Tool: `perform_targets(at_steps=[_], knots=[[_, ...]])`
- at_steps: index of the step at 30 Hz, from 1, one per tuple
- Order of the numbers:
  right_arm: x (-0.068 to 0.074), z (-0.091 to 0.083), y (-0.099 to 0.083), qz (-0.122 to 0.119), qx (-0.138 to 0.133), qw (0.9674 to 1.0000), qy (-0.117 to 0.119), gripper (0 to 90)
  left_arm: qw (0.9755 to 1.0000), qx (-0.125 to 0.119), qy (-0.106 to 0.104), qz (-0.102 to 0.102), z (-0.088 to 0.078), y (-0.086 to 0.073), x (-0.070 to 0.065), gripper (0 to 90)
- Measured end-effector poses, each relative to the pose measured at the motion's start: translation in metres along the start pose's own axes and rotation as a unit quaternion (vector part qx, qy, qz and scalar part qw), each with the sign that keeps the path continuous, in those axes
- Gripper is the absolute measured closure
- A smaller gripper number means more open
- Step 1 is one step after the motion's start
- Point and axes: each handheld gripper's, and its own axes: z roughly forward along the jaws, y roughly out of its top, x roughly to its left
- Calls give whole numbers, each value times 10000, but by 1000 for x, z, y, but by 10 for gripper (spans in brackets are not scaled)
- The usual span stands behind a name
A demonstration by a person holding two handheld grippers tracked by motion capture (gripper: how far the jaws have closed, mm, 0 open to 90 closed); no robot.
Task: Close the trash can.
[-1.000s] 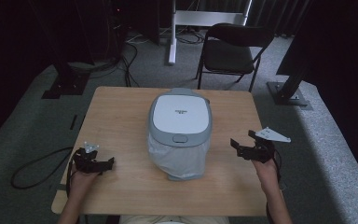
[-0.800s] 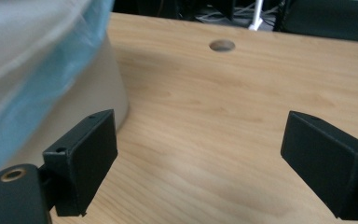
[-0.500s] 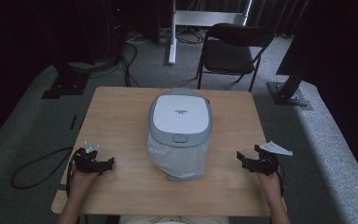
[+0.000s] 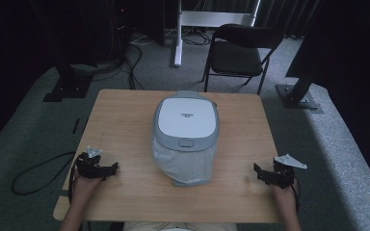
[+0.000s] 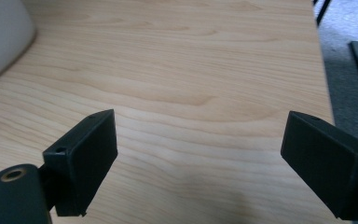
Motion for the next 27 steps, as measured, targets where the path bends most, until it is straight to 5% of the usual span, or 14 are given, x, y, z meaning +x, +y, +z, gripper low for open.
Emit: perform_targets(at_steps=[10,15,23,27], knots=[[-9,3,-11,20,290,9978,-602,101,10000,-1,0,0,0,0,0,0],[-17,2,-19,294,417,9944,-920,101,10000,0,1,0,0,0,0,0],[-18,0,-26,555,517,9924,-966,101,10000,0,-2,-3,0,0,0,0],[-14,5,-24,564,707,9928,-780,117,10000,1,-2,-2,0,0,0,0]])
